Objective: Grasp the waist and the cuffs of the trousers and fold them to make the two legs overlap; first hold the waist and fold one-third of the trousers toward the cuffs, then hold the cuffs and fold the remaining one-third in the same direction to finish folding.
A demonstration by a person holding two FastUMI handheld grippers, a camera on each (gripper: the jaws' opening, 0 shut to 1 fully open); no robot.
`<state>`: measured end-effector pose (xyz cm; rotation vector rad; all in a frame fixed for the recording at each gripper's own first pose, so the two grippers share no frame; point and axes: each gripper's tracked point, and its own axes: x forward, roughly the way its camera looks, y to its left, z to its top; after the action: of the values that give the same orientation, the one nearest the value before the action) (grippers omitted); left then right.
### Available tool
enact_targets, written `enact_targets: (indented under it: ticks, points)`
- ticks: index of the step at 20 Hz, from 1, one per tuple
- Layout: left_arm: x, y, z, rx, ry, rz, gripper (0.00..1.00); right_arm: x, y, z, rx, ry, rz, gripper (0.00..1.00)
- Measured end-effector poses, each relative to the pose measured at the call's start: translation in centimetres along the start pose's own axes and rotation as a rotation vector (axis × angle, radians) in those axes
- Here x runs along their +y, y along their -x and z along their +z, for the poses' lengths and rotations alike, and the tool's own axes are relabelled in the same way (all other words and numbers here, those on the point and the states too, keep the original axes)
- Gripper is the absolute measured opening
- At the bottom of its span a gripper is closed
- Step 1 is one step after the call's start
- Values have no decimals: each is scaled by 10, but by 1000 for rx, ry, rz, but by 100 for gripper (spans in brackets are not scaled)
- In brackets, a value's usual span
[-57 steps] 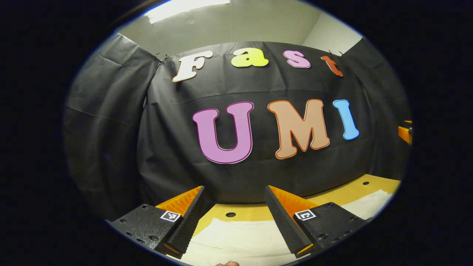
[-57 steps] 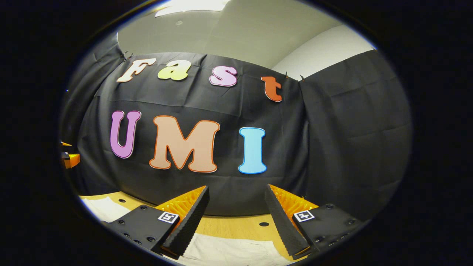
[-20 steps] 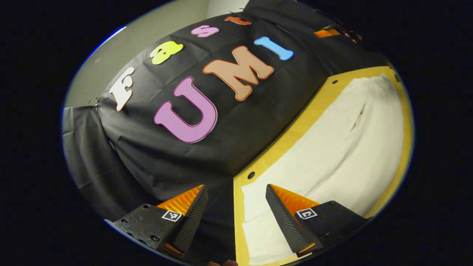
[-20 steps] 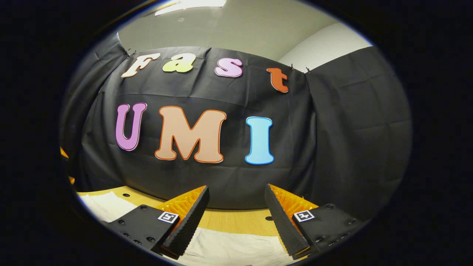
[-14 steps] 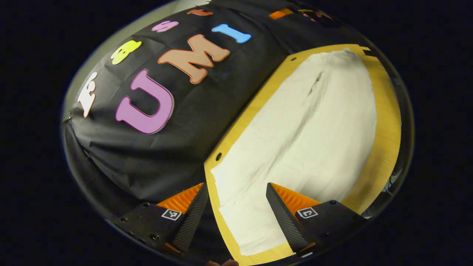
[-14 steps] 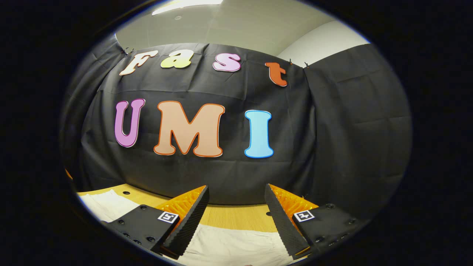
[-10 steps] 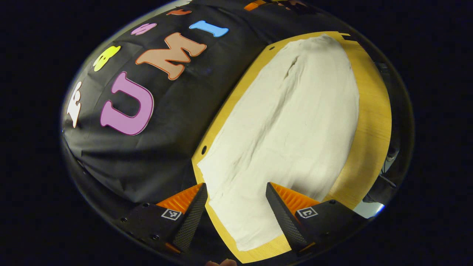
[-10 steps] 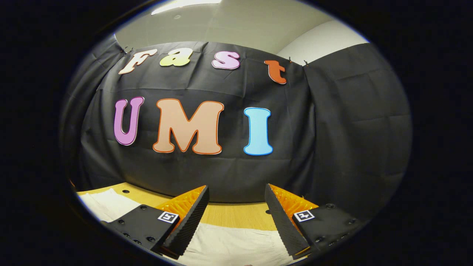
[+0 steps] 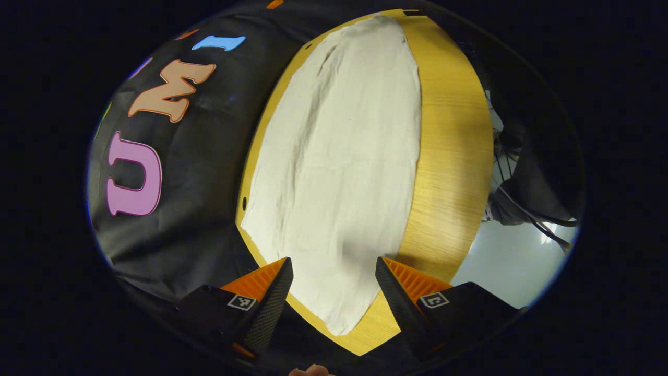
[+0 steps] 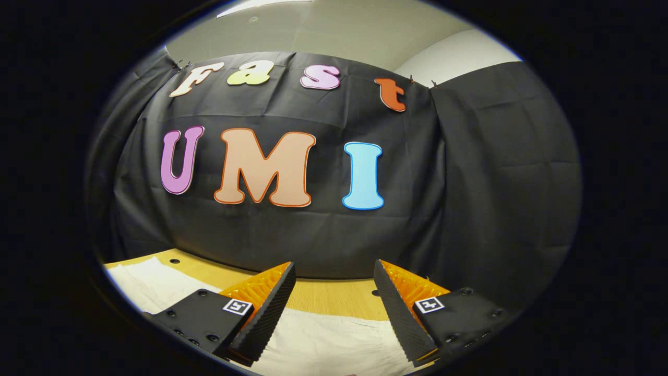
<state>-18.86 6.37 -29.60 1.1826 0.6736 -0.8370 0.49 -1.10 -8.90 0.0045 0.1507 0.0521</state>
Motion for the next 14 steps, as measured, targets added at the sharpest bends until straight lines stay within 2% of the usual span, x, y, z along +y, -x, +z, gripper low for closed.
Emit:
enact_targets:
  ticks: [4,7,11,14]
  points:
    - [-17,-4,-15,48,-36,-64,97,-7,-2,-2,8,1,-13,97]
    - [-19,-10,-10,47,-80,-82,92,-11,0,-2,9,12,-21,97]
    - [-7,-22,-13,55,-81,-76,89,-16,0,-4,16,46,-27,97]
    - [5,-30,-11,54,-112,-42,89,-17,0,-5,23,64,-28,97]
